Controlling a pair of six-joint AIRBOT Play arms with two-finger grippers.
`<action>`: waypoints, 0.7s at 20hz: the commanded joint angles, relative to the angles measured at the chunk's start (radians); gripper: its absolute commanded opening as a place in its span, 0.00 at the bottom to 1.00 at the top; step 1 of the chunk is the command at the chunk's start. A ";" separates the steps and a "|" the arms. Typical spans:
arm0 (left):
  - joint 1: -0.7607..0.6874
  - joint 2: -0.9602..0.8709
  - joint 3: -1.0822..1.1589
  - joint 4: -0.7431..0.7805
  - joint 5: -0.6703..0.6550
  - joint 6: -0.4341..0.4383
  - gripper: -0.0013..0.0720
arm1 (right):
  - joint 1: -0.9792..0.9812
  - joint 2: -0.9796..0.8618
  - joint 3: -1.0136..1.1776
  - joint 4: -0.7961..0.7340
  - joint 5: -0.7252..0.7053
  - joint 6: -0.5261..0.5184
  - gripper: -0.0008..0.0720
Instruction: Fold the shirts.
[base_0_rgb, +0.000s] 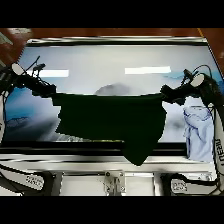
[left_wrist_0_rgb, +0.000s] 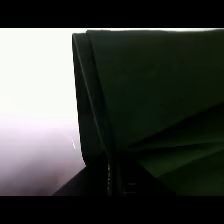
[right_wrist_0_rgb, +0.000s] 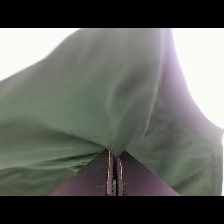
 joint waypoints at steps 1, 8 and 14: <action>0.009 0.146 0.053 -0.004 0.134 -0.007 0.06 | -0.001 0.138 0.112 0.004 -0.094 -0.191 0.08; 0.007 0.697 0.396 -0.005 0.294 -0.052 0.07 | -0.019 0.505 0.703 -0.051 -0.208 -0.206 0.08; 0.008 1.124 0.438 0.011 0.283 -0.084 0.06 | -0.019 0.809 0.765 -0.185 0.052 -0.081 0.08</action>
